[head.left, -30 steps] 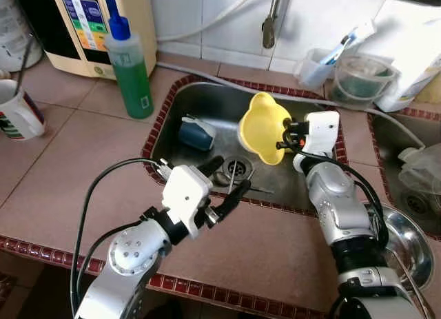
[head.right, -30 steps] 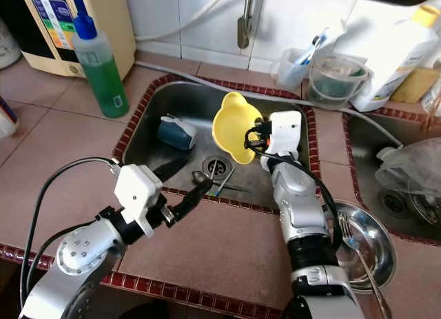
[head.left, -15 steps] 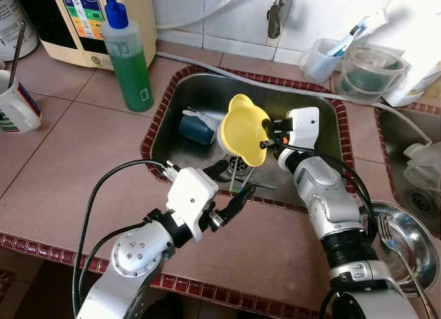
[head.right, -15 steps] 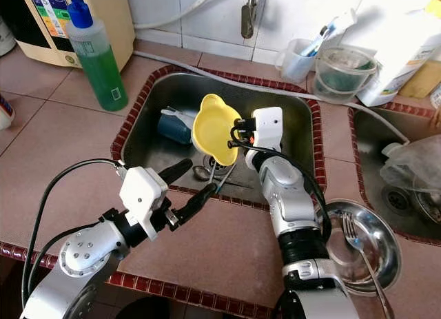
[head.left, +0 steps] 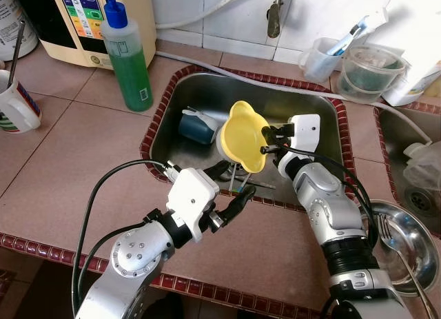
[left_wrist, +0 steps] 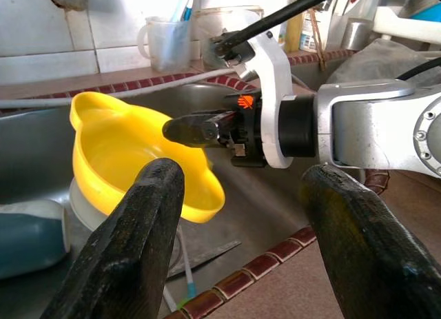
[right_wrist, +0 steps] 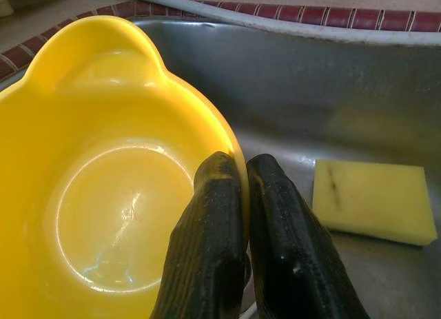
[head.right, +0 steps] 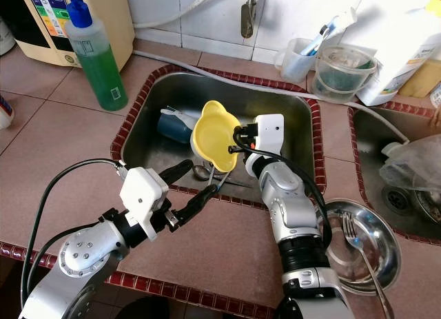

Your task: Kitchen organization

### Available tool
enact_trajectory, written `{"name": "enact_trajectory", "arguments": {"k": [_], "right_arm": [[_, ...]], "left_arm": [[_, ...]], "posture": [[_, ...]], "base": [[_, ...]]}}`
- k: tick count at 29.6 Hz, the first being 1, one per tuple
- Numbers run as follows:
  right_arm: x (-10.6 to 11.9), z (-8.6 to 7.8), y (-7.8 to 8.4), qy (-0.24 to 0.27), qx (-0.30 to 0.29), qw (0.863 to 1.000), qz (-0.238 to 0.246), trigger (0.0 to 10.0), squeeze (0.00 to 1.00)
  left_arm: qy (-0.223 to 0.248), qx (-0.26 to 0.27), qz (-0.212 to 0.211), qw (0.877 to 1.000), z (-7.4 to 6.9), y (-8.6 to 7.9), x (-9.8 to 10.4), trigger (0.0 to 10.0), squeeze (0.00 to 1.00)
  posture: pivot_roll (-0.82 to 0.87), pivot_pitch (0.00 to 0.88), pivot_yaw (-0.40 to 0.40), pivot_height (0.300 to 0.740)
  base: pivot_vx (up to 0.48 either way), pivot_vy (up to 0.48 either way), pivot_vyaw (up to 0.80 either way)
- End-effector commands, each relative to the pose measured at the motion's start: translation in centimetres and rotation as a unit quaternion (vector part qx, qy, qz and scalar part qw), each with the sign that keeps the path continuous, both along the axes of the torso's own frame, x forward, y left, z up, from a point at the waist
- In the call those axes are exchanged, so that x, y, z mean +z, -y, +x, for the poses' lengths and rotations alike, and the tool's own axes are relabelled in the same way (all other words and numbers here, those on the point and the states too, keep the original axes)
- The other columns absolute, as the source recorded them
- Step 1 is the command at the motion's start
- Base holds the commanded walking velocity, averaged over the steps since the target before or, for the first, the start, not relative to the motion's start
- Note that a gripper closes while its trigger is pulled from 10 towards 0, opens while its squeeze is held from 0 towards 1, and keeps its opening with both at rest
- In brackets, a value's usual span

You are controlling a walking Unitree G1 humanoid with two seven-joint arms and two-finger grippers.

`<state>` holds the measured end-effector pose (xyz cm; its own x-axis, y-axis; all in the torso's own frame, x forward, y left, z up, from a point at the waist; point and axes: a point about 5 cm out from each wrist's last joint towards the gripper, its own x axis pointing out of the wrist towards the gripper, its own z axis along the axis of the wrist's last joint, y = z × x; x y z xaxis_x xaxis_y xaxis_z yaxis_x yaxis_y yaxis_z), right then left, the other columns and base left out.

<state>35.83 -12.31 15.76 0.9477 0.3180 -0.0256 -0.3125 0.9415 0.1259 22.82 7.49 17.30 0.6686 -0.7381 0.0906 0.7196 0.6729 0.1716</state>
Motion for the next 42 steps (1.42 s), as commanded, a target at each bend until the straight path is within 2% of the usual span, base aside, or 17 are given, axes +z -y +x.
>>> {"name": "enact_trajectory", "arguments": {"k": [1,2,3,21,31,38,39,42], "right_arm": [[0.3,-0.1,0.3,0.004,-0.004,1.0,0.007,10.0,0.0],[0.3,-0.1,0.3,0.003,-0.002,1.0,0.008,10.0,0.19],[0.3,-0.1,0.2,0.001,0.0,1.0,0.011,10.0,1.0],[0.7,-0.1,-0.1,0.005,0.011,0.999,0.031,10.0,1.0],[1.0,0.0,0.1,0.016,0.005,0.999,0.032,10.0,1.0],[1.9,-0.1,0.0,0.053,-0.01,0.998,0.034,10.0,1.0],[1.9,-0.1,0.0,0.053,-0.01,0.998,0.034,10.0,1.0],[2.2,-0.1,-0.1,0.069,-0.024,0.997,0.036,10.0,1.0]], "left_arm": [[0.008,-0.012,0.002,1.0,-0.4,0.3,0.4,10.0,0.0],[0.008,-0.013,0.002,1.0,-0.4,0.3,0.4,10.0,0.0],[0.008,-0.012,0.002,1.0,-0.4,0.3,0.4,10.0,0.0],[0.004,-0.013,-0.001,1.0,-0.5,0.3,0.3,10.0,0.0],[0.002,-0.001,-0.008,1.0,0.2,0.0,0.3,10.0,0.0],[0.018,0.045,-0.011,0.999,2.6,-1.3,0.7,10.0,0.0],[0.018,0.045,-0.011,0.999,2.6,-1.3,0.7,10.0,0.0],[0.026,0.077,-0.01,0.997,4.1,-2.3,0.9,10.0,0.0]], "posture": [[-0.03,0.216,-0.071,0.74],[-0.03,0.214,-0.072,0.74],[-0.03,0.212,-0.073,0.74],[-0.03,0.211,-0.072,0.74],[-0.04,0.195,-0.067,0.74],[-0.04,0.124,-0.055,0.74],[-0.04,0.124,-0.055,0.74],[-0.04,0.09,-0.048,0.74]], "base": [[0.0,0.0,0.0],[0.0,0.0,0.0],[0.0,0.0,0.0],[0.0,0.0,0.0],[0.0,0.0,0.0],[0.0,0.0,0.0],[0.0,0.0,0.0],[0.0,0.0,0.0]]}}
